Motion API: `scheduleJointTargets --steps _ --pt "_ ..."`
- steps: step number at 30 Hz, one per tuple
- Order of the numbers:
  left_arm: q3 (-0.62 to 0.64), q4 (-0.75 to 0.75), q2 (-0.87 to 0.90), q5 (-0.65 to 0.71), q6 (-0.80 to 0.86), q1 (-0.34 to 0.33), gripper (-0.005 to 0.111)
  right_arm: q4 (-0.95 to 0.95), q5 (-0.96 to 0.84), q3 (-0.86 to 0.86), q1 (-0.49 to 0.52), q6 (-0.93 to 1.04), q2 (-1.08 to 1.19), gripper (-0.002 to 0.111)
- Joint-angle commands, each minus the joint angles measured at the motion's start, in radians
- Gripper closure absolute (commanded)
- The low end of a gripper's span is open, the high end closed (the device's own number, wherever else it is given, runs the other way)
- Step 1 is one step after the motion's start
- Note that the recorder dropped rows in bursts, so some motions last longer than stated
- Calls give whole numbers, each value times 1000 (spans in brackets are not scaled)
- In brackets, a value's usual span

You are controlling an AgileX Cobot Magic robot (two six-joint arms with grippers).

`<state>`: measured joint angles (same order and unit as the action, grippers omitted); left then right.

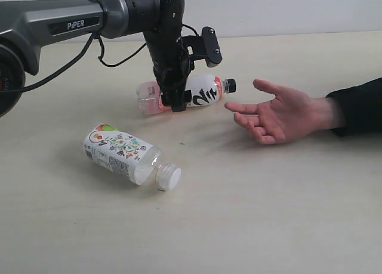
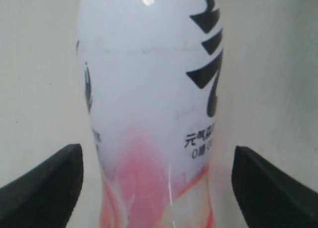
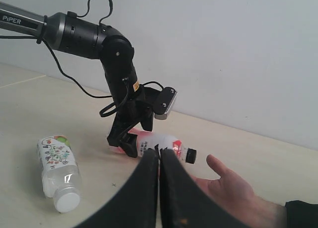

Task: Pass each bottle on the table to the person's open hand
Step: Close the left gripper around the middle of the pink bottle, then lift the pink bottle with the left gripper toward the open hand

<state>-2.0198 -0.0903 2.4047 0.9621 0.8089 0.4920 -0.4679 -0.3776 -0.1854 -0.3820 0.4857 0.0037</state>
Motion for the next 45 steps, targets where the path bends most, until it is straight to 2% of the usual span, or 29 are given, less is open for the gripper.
scheduleJointTargets --steps 1,24,28,35,41,45 --pt "-4 -3 -2 2 -30 -2 28 -2 4 1 -1 0 -4 106" --pt "-4 -8 15 8 -43 -2 30 -2 4 1 -1 2 -4 106" --pt "-4 -8 13 9 -43 -2 49 -2 4 1 -1 2 -4 106" --pt "-4 -8 0 5 -43 -2 106 -2 4 1 -1 2 -4 106" --pt "-4 -8 -60 6 -80 -2 107 -2 4 1 -1 2 -4 106" --pt "-4 -8 -130 2 -265 0 107 -2 4 1 -1 2 -4 106"
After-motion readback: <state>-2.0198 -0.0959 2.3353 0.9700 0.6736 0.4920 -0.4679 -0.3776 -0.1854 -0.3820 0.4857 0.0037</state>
